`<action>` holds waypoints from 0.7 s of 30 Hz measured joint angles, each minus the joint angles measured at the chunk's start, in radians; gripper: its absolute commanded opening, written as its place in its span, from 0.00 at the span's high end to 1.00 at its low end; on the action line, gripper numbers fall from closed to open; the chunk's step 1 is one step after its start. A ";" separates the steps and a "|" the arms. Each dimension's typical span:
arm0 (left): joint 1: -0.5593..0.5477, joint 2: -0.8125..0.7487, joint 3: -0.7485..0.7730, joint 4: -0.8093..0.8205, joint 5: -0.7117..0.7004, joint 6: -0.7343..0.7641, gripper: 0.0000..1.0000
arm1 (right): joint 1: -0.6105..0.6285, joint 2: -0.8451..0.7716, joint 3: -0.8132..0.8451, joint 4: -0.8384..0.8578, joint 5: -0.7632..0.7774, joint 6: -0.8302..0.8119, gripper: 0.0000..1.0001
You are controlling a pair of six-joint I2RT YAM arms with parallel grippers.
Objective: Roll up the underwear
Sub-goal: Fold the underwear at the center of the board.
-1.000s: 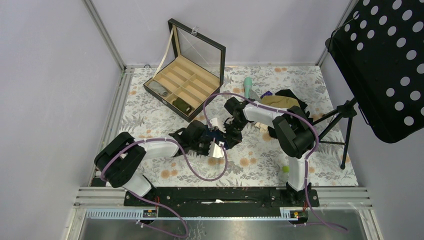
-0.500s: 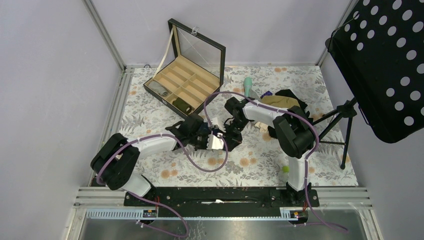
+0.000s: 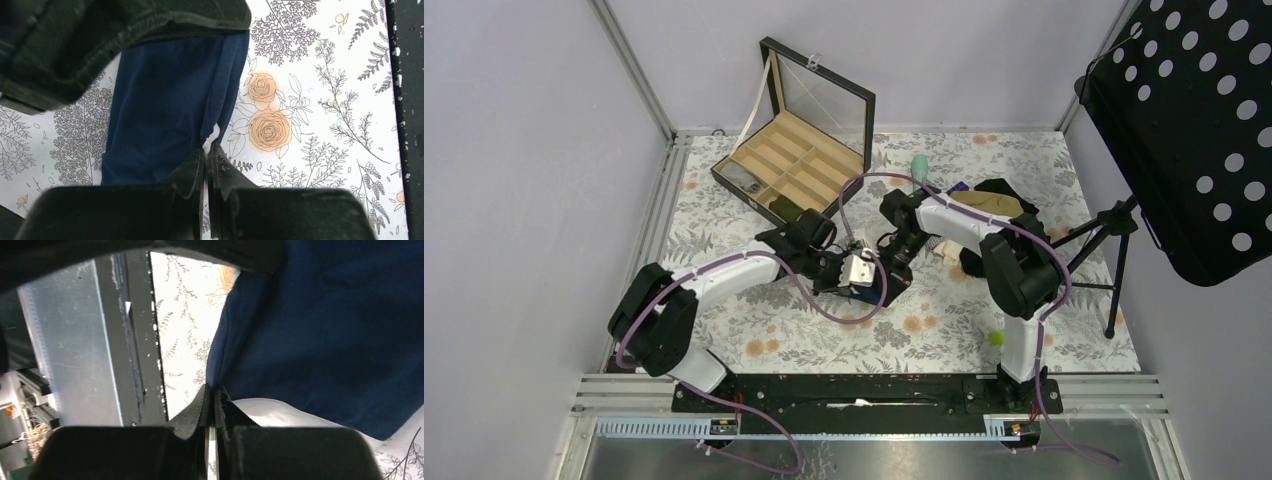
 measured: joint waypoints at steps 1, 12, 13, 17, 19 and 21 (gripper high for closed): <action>0.003 0.011 0.018 -0.020 0.006 0.001 1.00 | -0.007 0.000 0.008 -0.021 -0.009 -0.002 1.00; 0.021 0.138 0.162 -0.098 0.026 0.026 1.00 | -0.142 0.125 0.114 -0.173 -0.105 -0.038 1.00; 0.024 0.153 0.174 -0.102 0.026 0.027 1.00 | -0.152 0.146 0.127 -0.186 -0.113 -0.045 1.00; 0.043 0.243 0.274 -0.124 0.022 0.026 1.00 | -0.192 0.222 0.171 -0.245 -0.142 -0.077 1.00; 0.053 0.287 0.327 -0.135 0.023 0.026 1.00 | -0.205 0.244 0.184 -0.259 -0.152 -0.085 1.00; 0.063 0.321 0.369 -0.146 0.024 0.027 1.00 | -0.219 0.264 0.204 -0.271 -0.160 -0.089 1.00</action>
